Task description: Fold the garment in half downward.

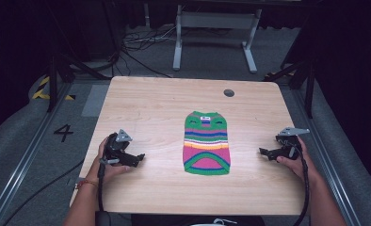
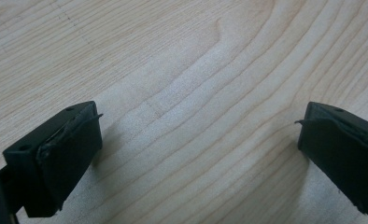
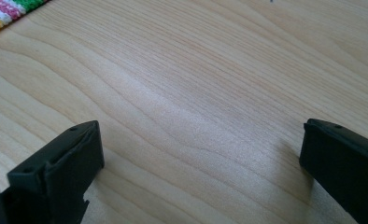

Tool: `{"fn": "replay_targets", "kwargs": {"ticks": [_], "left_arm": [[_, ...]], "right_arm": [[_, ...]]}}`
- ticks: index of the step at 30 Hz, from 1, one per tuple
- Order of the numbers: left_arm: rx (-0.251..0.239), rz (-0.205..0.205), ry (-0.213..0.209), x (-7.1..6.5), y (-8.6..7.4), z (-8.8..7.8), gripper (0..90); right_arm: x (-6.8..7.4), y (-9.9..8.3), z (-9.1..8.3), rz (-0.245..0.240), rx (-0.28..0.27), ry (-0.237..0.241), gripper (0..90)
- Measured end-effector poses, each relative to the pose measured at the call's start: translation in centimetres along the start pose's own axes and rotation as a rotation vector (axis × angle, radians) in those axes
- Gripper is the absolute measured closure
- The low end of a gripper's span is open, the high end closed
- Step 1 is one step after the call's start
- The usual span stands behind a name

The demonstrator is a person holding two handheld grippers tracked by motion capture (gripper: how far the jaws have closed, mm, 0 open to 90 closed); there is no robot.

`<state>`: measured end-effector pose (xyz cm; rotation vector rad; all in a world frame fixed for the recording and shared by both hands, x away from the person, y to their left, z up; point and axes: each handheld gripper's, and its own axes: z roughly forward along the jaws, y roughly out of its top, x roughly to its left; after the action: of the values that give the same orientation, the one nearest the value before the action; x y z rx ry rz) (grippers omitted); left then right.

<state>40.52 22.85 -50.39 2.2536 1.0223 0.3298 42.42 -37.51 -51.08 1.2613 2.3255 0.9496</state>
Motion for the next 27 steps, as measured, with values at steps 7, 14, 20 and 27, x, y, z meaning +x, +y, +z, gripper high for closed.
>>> {"fn": "replay_targets", "kwargs": {"ticks": [7, 14, 20, 27], "left_arm": [[-0.002, 0.012, -0.015, 0.1, 0.1, 0.1, 0.4], [-0.002, 0.007, -0.012, 0.1, 0.0, 0.0, 0.4], [0.011, -0.030, 0.019, -0.3, 0.0, -0.2, 1.0], [-0.012, -0.027, -0.001, -0.1, -0.2, -1.0, 23.2]], "right_arm": [[0.2, -0.1, -0.1, 0.030, 0.000, -0.032, 0.0], [0.3, -0.2, -0.2, 0.048, 0.000, -0.051, 0.0], [0.2, -0.2, -0.3, 0.056, 0.002, -0.057, 0.0], [0.0, -0.1, -0.9, 0.070, 0.006, -0.065, 18.9]]}}
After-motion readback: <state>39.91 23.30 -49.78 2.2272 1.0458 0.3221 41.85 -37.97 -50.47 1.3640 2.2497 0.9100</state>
